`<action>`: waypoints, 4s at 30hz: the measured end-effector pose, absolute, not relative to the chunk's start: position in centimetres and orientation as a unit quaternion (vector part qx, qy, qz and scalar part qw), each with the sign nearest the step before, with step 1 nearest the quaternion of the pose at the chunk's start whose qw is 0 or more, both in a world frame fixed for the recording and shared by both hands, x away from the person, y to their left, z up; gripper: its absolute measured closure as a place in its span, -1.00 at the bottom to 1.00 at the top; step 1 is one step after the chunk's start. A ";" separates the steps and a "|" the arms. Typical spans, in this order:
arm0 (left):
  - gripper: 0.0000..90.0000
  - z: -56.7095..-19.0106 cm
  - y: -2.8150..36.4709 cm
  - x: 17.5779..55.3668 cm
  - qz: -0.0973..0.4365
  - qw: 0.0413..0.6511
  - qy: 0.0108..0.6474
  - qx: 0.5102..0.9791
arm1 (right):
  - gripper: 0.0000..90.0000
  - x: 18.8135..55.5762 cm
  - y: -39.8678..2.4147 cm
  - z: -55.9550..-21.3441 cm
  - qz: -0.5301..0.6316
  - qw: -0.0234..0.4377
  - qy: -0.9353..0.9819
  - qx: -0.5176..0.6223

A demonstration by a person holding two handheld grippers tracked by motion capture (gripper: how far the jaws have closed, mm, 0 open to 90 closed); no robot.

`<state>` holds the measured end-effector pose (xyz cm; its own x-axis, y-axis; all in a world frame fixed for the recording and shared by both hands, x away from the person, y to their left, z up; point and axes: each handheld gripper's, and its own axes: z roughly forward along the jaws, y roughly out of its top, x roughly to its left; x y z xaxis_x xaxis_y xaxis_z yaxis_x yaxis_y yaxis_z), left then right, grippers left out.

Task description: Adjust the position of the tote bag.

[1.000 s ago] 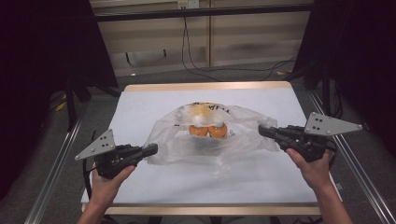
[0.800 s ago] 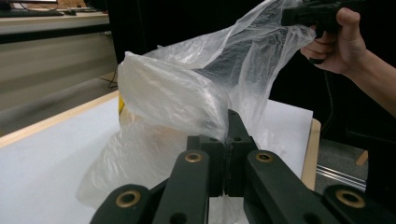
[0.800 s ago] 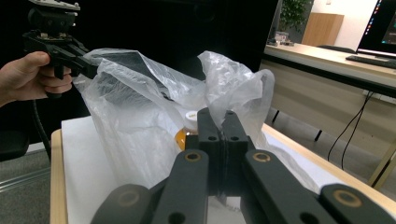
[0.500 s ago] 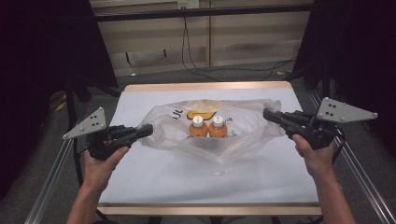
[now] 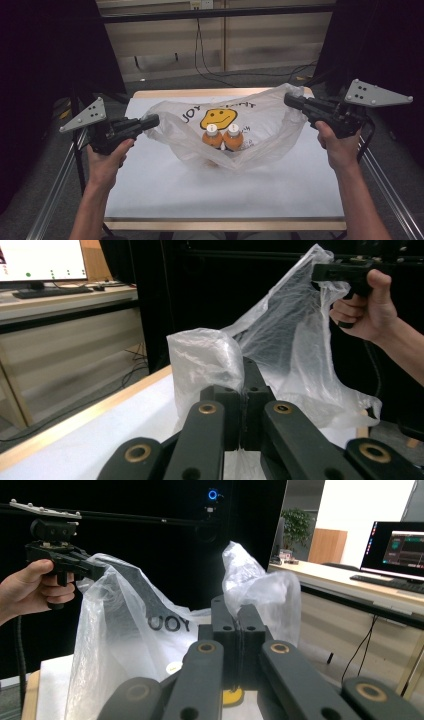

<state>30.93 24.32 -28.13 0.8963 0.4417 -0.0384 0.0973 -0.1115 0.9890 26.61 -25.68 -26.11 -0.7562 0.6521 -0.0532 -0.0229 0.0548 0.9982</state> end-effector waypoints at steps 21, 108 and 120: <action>0.99 -25.4 24.4 34.7 0.150 0.623 0.203 0.740 | 1.00 29.1 -25.6 -21.7 0.647 0.290 0.662 0.243; 0.99 -39.6 27.7 35.8 0.072 0.484 0.305 0.817 | 1.00 29.6 -26.8 -34.8 0.502 0.262 0.729 0.385; 0.99 -37.5 24.3 35.1 0.067 0.505 0.243 0.826 | 1.00 29.9 -27.2 -34.0 0.490 0.255 0.737 0.389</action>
<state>35.09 24.33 -37.52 0.8731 0.4684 -0.1349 0.3337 -0.3727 0.8659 29.92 -27.21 -33.99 -0.5673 0.8235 0.0060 0.3241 0.2166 0.9209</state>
